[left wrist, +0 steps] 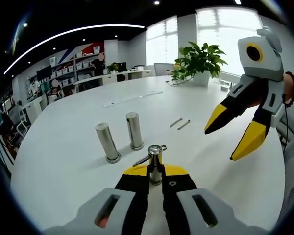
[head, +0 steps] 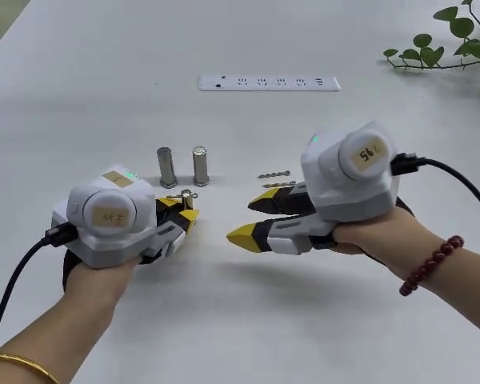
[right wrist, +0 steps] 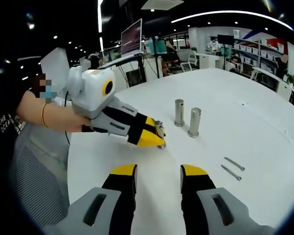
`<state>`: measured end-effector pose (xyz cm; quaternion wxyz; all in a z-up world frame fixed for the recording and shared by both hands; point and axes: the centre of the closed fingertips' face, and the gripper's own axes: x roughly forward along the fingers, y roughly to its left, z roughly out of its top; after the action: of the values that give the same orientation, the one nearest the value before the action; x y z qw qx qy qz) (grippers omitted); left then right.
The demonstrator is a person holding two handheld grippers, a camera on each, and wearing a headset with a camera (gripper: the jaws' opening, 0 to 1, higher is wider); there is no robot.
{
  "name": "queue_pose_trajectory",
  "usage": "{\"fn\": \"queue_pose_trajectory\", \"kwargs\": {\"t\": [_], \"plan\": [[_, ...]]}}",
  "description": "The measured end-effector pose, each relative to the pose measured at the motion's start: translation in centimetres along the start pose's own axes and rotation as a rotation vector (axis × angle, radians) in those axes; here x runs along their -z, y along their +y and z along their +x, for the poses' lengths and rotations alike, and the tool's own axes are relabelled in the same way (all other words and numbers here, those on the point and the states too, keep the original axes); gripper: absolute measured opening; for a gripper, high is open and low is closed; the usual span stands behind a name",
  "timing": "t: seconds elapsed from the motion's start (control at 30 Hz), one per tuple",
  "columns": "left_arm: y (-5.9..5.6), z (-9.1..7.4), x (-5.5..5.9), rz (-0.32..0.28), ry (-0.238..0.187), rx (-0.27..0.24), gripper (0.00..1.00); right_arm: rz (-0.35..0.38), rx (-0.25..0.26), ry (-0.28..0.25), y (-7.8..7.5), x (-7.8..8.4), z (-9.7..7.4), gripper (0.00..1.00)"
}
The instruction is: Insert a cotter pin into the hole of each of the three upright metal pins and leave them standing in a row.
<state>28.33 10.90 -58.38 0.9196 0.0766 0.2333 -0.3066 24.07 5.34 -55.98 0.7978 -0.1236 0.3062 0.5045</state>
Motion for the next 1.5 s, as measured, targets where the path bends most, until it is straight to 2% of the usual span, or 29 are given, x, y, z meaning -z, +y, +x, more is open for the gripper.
{"fn": "queue_pose_trajectory", "kwargs": {"t": [0.47, 0.6, 0.7, 1.07, 1.5], "plan": [[0.2, 0.1, 0.2, -0.011, 0.005, 0.002, 0.06, -0.003, 0.003, -0.012, -0.2, -0.2, -0.2, 0.32], [0.2, 0.1, 0.5, -0.029, 0.011, 0.008, 0.09, 0.002, 0.003, -0.016, -0.1, -0.3, -0.3, 0.33], [0.5, 0.0, 0.3, -0.032, 0.002, 0.007, 0.1, 0.003, 0.006, -0.022, -0.1, -0.4, -0.4, 0.33], [0.7, -0.7, 0.2, -0.04, -0.001, 0.01, 0.26, 0.022, 0.021, -0.059, -0.6, -1.5, -0.6, 0.32], [0.2, -2.8, -1.4, -0.052, -0.051, 0.02, 0.49, 0.075, 0.081, -0.146, -2.9, -3.7, -0.4, 0.28]]}}
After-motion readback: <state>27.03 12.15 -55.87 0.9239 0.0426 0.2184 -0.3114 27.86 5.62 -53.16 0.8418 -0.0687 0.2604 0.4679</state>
